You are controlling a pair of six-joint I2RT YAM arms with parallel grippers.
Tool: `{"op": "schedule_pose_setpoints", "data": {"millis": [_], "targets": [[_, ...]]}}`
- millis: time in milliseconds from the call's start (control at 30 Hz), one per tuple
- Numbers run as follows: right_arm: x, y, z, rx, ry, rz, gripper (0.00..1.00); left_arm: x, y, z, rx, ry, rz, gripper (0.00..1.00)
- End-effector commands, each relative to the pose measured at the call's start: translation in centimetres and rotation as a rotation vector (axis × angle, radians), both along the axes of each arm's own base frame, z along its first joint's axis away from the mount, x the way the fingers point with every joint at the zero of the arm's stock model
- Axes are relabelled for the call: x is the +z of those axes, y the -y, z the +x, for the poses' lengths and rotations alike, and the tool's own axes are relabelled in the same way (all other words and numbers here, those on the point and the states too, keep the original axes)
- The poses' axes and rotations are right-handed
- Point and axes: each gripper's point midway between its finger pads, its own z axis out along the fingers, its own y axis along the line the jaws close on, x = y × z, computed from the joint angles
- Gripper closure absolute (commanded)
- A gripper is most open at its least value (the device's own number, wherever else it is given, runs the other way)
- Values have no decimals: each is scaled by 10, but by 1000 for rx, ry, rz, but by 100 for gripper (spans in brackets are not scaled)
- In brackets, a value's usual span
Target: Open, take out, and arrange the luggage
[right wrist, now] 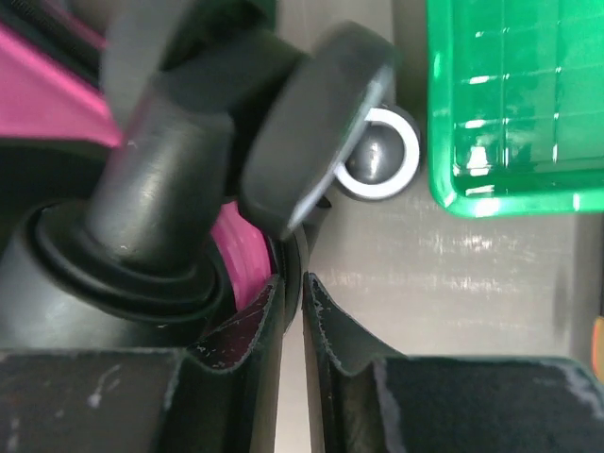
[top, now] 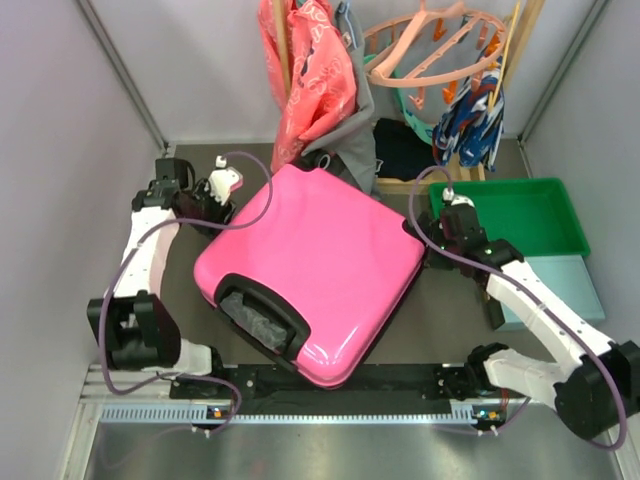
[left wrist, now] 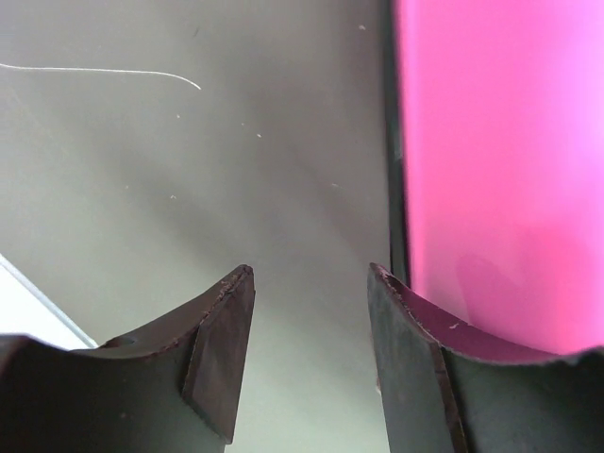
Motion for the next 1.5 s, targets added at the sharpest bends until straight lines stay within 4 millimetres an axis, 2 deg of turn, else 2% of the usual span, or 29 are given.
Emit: {"op": "schedule_pose_setpoints", "data": {"millis": [0,33,67,100,133,167,200,233,267,300,367,400,533,600,633,667,767,833,900,933,967,1033,1067,1167,1267,1367,1400,1433,1467], "targets": [[49,-64,39,80,142,194,85,12,36,-49,-150,-12,-103,43],[48,-72,41,96,131,190,84,17,38,-55,-166,10,-101,43],[49,-81,42,113,133,184,84,12,41,-64,-184,-1,-107,43],[63,-88,48,127,161,188,83,10,42,-71,-213,0,-97,43],[67,-95,52,140,169,194,83,16,44,-77,-233,29,-91,43],[62,-103,57,157,151,188,82,14,44,-83,-244,29,-86,43],[74,-115,61,184,173,201,82,15,46,-87,-270,41,-82,43],[75,-123,65,201,168,202,82,21,47,-92,-281,69,-76,43],[66,-133,71,222,144,187,81,22,47,-96,-290,72,-73,43],[78,-146,77,248,163,193,81,23,48,-99,-307,83,-73,43],[82,-161,83,274,165,196,80,23,50,-109,-322,81,-74,42],[81,-172,93,282,162,198,80,23,50,-112,-331,82,-73,42],[83,-211,102,337,164,207,78,14,49,-123,-340,57,-64,42],[92,-224,109,349,181,225,77,11,49,-125,-343,54,-61,42],[84,-228,113,350,166,219,76,11,50,-125,-340,56,-66,42],[85,-230,115,351,169,220,75,13,52,-124,-341,68,-77,42],[92,-223,121,341,194,162,70,21,61,-124,-347,77,-124,42],[104,-203,121,324,231,83,61,27,64,-126,-343,86,-145,42],[108,-187,114,332,245,13,47,30,67,-126,-342,93,-163,42],[108,-170,108,312,231,-41,43,32,68,-128,-342,96,-169,42],[121,-158,101,307,252,-68,38,30,70,-130,-344,89,-183,42],[121,-131,85,282,220,-143,33,31,74,-133,-353,98,-206,42],[133,-119,76,278,238,-153,30,29,76,-135,-353,93,-215,42],[129,-90,44,288,174,-205,28,27,80,-138,-372,98,-227,43],[127,-82,18,344,121,-202,28,29,96,-141,-408,97,-263,44],[134,-87,-7,444,120,-178,27,26,115,-136,-422,78,-251,46],[139,-89,-14,475,131,-165,27,21,130,-141,-475,52,-240,46],[141,-97,-24,532,132,-138,28,19,132,-138,-473,52,-203,47],[144,-100,-29,558,142,-134,29,18,145,-144,-514,35,-203,47]]}}
